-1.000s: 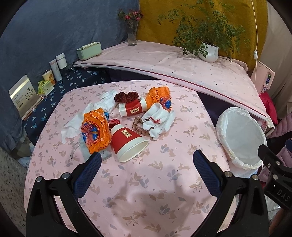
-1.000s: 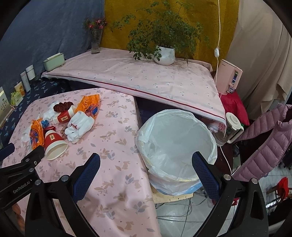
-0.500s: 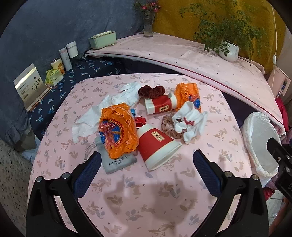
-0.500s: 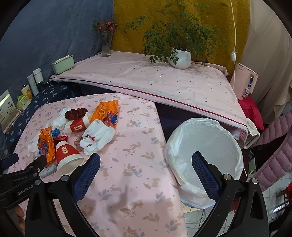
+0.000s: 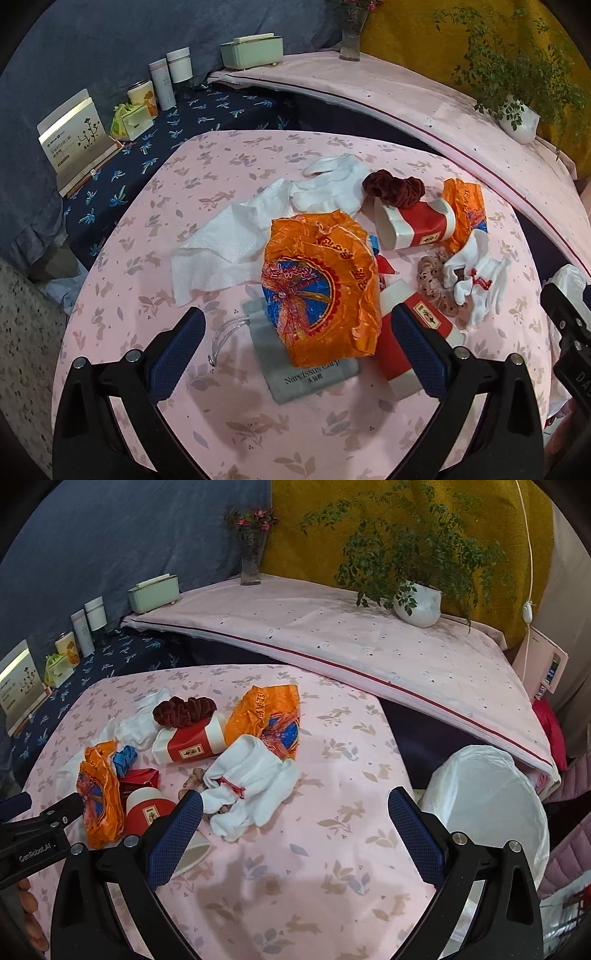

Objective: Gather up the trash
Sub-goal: 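Reach the right gripper to the white gloves and grasp them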

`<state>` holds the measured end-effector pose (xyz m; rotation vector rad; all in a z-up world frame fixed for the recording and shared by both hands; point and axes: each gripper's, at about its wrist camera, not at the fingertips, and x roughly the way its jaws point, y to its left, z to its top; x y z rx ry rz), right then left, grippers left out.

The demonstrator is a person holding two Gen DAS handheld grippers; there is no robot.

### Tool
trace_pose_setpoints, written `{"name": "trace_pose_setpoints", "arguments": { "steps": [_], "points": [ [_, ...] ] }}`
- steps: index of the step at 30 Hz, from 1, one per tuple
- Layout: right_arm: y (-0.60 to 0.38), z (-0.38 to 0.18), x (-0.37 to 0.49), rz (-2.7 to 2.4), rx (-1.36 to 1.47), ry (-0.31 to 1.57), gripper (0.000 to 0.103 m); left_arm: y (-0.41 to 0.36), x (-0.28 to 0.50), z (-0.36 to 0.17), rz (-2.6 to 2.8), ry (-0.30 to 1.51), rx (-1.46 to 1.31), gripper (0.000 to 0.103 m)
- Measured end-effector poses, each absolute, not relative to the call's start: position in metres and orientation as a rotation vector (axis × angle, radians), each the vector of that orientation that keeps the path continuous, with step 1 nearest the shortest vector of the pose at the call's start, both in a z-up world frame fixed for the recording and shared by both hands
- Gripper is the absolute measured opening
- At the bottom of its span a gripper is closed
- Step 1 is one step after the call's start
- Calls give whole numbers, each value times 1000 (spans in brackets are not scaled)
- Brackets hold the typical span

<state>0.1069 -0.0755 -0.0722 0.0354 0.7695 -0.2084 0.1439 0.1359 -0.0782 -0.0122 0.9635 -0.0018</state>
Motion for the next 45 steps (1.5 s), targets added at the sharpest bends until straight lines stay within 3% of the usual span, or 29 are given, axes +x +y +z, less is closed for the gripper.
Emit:
{"name": "trace_pose_setpoints", "arguments": {
  "steps": [10, 16, 21, 22, 24, 28, 30, 32, 35, 45],
  "points": [
    [-74, -105, 147, -195, 90, 837, 84, 148, 163, -92, -21, 971, -36, 96],
    [-75, -121, 158, -177, 113, 885, 64, 150, 175, -100, -53, 988, -64, 96],
    [-76, -132, 162, -151, 132, 922, 34, 147, 185, -104, -89, 1001, -100, 91],
    [-76, -133, 163, -147, 135, 927, 31, 146, 187, -105, -100, 1001, -107, 89],
    [-76, -135, 162, -135, 145, 934, 18, 143, 192, -108, -116, 1008, -111, 73],
    [-76, -132, 157, -128, 139, 926, 12, 138, 195, -110, -136, 1018, -106, 47],
    [-76, -128, 153, -124, 135, 916, 10, 138, 193, -107, -146, 1013, -108, 20],
    [-78, -121, 148, -117, 150, 906, 10, 138, 191, -105, -160, 1025, -125, 4],
    [-81, -109, 141, -111, 160, 884, 9, 137, 186, -99, -165, 1017, -132, 0],
    [-90, -58, 108, -103, 159, 783, 7, 122, 155, -54, -205, 931, -104, 1]
  ]
}}
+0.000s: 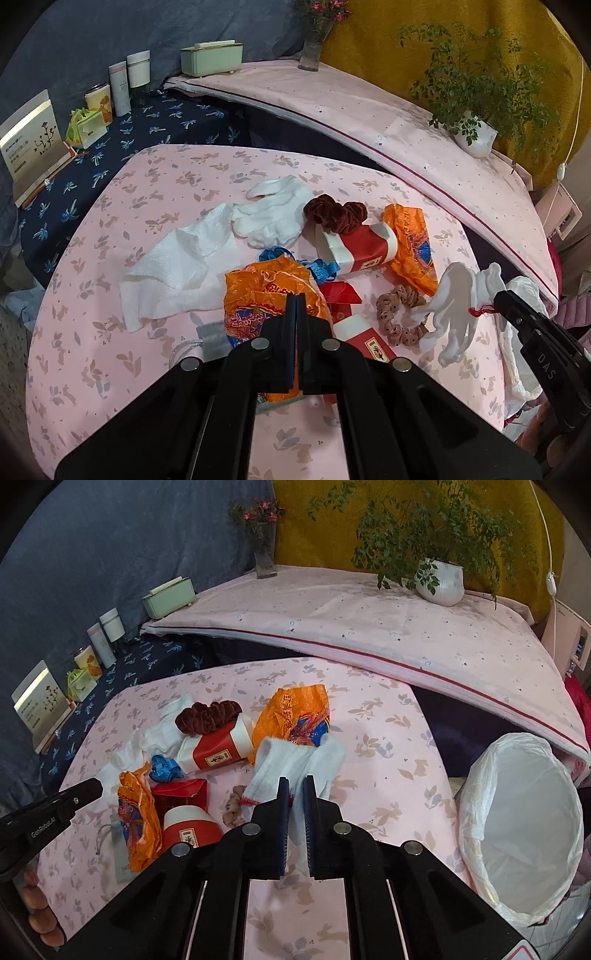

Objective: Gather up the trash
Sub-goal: 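Reach the right gripper to the white gloves and grasp them, then carry the white gloves over the bin while the left gripper grasps the red paper cup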

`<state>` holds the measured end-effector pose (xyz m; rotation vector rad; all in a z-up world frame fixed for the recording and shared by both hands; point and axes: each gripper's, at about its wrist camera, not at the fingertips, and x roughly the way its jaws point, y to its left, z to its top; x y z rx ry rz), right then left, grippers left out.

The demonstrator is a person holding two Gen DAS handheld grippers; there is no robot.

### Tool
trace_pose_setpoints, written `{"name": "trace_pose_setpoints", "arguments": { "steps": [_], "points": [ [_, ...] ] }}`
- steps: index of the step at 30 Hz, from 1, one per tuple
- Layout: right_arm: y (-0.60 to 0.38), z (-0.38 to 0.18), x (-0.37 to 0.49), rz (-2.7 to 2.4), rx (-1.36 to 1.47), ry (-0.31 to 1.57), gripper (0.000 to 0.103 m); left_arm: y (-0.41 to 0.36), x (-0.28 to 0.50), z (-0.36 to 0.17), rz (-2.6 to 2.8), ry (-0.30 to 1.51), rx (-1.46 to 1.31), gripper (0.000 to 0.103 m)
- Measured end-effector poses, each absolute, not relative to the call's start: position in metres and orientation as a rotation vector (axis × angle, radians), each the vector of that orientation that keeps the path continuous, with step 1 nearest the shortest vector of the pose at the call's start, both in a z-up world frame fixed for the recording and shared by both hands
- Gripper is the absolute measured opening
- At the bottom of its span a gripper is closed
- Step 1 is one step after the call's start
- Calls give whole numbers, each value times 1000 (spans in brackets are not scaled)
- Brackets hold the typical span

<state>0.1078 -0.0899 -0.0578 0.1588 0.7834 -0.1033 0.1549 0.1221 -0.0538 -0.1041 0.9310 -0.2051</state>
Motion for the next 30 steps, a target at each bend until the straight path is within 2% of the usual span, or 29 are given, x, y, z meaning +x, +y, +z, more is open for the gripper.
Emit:
{"name": "trace_pose_setpoints", "arguments": {
  "steps": [2, 4, 5, 6, 7, 14, 22, 25, 29, 30],
  "points": [
    [-91, -49, 100, -104, 157, 766, 7, 122, 152, -53, -214, 941, -115, 3],
    [-93, -42, 93, -104, 154, 751, 7, 122, 148, -55, -205, 952, -108, 22],
    [-94, -39, 89, -104, 154, 745, 7, 122, 146, -57, -195, 955, -104, 45],
    [-95, -37, 86, -104, 155, 742, 7, 123, 143, -59, -178, 956, -104, 63],
    [-96, -36, 83, -105, 157, 739, 7, 124, 141, -61, -168, 957, -107, 66],
    [-101, -30, 63, -115, 163, 725, 7, 111, 114, -78, -233, 1009, -117, 66],
    [-107, -34, 48, -118, 187, 736, 7, 66, 87, -121, -226, 1047, 67, 65],
    [-107, -36, 45, -116, 182, 743, 7, 64, 90, -129, -210, 1058, 72, 47],
    [-109, -40, 42, -113, 183, 751, 7, 64, 96, -126, -202, 1061, 60, 14],
    [-110, -40, 41, -113, 184, 751, 7, 64, 97, -123, -200, 1056, 57, 12]
  ]
}}
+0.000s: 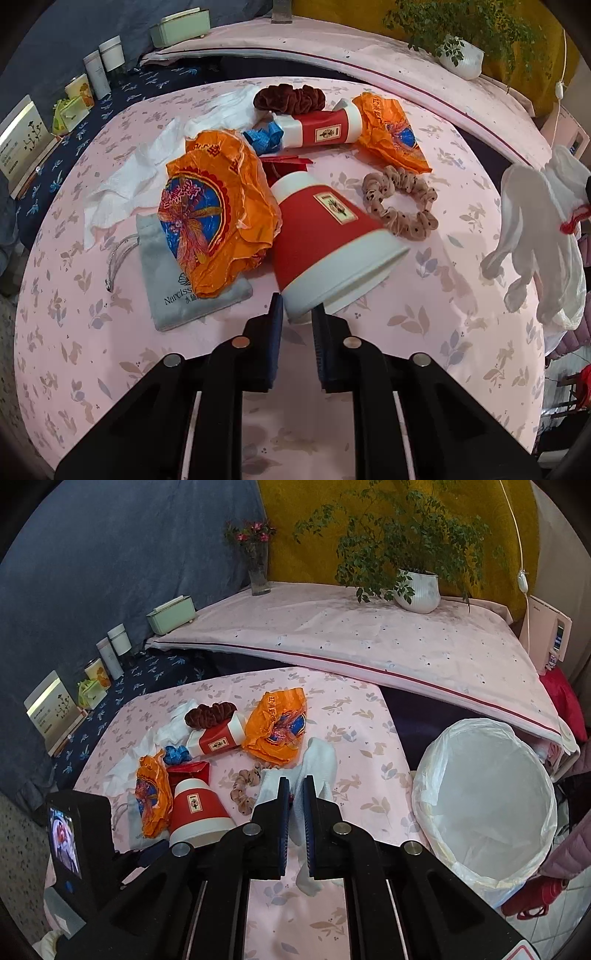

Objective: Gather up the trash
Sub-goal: 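Carry the white gloves over the bin while the left gripper grasps the red paper cup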

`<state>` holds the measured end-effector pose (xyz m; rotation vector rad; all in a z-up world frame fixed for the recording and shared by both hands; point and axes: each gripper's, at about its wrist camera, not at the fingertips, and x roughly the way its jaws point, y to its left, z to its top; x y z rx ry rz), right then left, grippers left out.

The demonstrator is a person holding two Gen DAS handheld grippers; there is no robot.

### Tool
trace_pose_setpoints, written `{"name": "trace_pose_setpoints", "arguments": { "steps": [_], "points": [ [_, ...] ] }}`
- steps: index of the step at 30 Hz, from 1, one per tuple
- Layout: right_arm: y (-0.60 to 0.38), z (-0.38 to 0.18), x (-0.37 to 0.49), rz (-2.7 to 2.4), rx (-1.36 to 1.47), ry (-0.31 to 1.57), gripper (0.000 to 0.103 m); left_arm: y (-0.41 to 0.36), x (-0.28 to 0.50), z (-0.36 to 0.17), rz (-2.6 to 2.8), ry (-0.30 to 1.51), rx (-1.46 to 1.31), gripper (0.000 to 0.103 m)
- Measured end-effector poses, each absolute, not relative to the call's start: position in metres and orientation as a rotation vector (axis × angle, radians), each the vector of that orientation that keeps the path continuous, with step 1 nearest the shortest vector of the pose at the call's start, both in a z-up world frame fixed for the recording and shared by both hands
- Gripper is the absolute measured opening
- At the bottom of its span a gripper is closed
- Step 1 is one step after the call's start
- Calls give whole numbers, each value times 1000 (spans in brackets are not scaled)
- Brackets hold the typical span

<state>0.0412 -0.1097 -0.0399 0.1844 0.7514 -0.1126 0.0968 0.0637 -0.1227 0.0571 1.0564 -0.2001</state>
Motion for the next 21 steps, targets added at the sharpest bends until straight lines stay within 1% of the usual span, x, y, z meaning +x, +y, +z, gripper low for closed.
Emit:
{"name": "trace_pose_setpoints", "arguments": {
  "steps": [4, 11, 21],
  "points": [
    [-115, -38, 38, -114, 194, 744, 7, 60, 96, -102, -201, 1007, 67, 7],
    [-135, -21, 29, -133, 213, 697, 7, 34, 88, -62, -259, 943, 79, 7],
    [-188, 4, 10, -223, 231, 627, 7, -29, 81, -16, -384, 858, 83, 7]
  ]
}}
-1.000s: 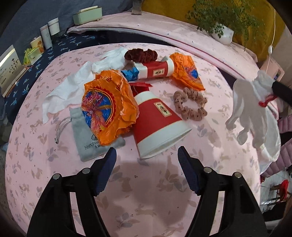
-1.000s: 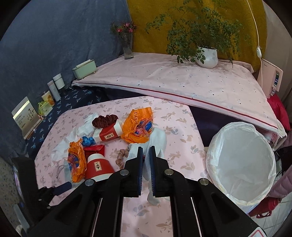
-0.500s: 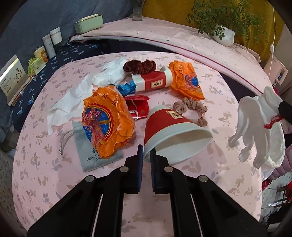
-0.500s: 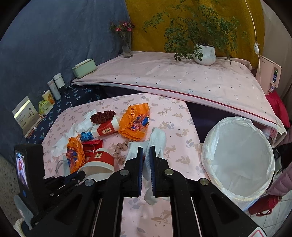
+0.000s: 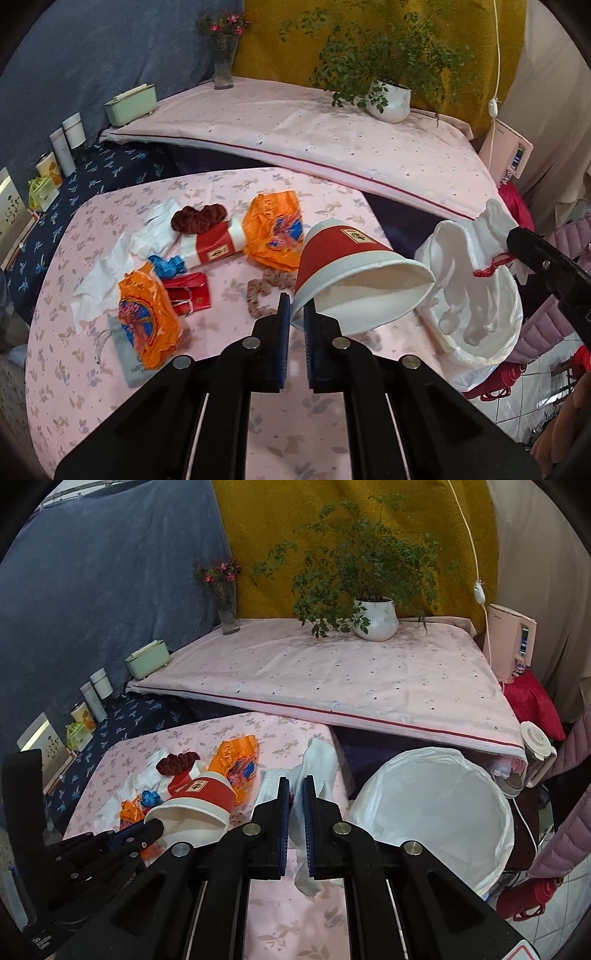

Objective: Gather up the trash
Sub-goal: 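Carry the white gloves over the bin while the left gripper grasps the red paper cup, then open both grippers over the bin, dropping gloves and cup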

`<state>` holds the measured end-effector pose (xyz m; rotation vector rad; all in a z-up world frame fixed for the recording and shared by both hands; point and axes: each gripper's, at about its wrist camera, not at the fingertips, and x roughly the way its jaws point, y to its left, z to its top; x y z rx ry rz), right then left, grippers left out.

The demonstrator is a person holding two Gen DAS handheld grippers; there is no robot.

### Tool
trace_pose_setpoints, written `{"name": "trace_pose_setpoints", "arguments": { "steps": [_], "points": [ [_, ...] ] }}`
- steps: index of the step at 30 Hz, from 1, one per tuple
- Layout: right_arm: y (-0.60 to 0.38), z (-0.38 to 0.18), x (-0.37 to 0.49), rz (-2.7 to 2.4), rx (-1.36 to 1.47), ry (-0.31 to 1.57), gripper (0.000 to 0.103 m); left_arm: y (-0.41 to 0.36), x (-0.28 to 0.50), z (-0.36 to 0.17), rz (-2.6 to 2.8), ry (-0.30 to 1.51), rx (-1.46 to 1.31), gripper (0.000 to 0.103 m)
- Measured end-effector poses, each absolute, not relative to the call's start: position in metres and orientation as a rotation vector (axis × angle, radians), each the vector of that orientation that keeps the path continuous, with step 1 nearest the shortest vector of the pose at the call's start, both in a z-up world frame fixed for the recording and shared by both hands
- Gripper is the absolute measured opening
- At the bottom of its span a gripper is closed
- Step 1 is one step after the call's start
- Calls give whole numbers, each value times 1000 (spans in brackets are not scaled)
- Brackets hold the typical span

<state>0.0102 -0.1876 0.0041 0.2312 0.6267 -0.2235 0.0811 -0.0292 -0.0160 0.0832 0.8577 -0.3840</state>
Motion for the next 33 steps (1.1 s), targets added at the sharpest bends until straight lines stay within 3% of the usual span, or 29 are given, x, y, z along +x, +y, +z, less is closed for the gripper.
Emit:
{"name": "trace_pose_setpoints", "arguments": {
  "steps": [25, 26, 27, 29, 30, 33],
  "points": [
    [-315, -5, -24, -458, 294, 655, 8, -191, 61, -6, -728, 880, 148, 9],
    [-316, -5, -24, -469, 295, 656, 11, -192, 62, -7, -729, 890, 143, 18],
    [-317, -5, -24, -479, 296, 652, 13, -193, 64, -8, -720, 901, 137, 41],
    [-317, -5, -25, -486, 296, 654, 25, -189, 65, -7, -685, 881, 116, 62],
    [-317, -4, -25, -491, 293, 651, 34, -187, 65, -6, -677, 869, 113, 62],
    [-314, -2, -25, -497, 275, 646, 40, -184, 67, -6, -660, 869, 125, 62]
  ]
}}
